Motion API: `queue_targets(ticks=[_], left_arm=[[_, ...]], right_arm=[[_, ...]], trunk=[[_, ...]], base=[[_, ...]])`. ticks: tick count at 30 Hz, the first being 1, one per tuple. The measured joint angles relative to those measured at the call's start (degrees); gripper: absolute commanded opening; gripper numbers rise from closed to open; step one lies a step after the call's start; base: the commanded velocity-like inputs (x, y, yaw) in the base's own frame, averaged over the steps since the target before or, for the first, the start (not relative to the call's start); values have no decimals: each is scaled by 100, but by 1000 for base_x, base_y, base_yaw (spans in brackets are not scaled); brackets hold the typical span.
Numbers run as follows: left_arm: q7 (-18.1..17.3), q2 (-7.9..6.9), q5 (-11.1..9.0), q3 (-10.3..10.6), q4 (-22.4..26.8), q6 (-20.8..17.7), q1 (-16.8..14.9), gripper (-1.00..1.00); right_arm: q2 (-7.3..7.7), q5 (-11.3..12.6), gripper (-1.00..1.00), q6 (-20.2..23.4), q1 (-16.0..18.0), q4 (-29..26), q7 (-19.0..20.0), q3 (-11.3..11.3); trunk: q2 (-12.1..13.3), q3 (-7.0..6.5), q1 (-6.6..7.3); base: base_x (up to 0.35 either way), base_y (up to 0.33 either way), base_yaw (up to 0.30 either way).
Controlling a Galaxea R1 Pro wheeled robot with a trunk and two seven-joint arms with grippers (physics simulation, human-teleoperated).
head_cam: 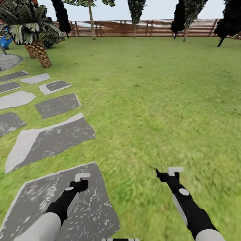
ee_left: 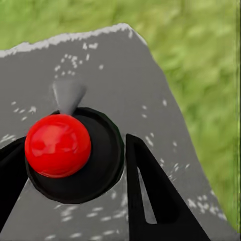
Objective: In the garden, pick up the pesticide atomizer on the floor and spray pesticide onto both trees until each tree trunk is fully covered.
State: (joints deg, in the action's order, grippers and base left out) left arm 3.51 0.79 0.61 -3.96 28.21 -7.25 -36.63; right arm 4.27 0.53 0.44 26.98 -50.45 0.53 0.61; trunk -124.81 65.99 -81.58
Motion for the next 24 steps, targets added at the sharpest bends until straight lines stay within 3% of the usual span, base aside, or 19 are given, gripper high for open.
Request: queue_targets(ticks=[11, 24], left_arm=[[0, 0, 0, -8, 0, -2, 4, -100], [-17, 0, 0, 0, 8, 5, 5, -100]], right_arm=[[1, 0, 100, 0, 0, -6, 0, 0], [3, 0, 100, 0, 0, -3, 0, 2]], trunk=[[441, -197, 242], [443, -228, 242]], base=[[0, 0, -300], [0, 0, -300]])
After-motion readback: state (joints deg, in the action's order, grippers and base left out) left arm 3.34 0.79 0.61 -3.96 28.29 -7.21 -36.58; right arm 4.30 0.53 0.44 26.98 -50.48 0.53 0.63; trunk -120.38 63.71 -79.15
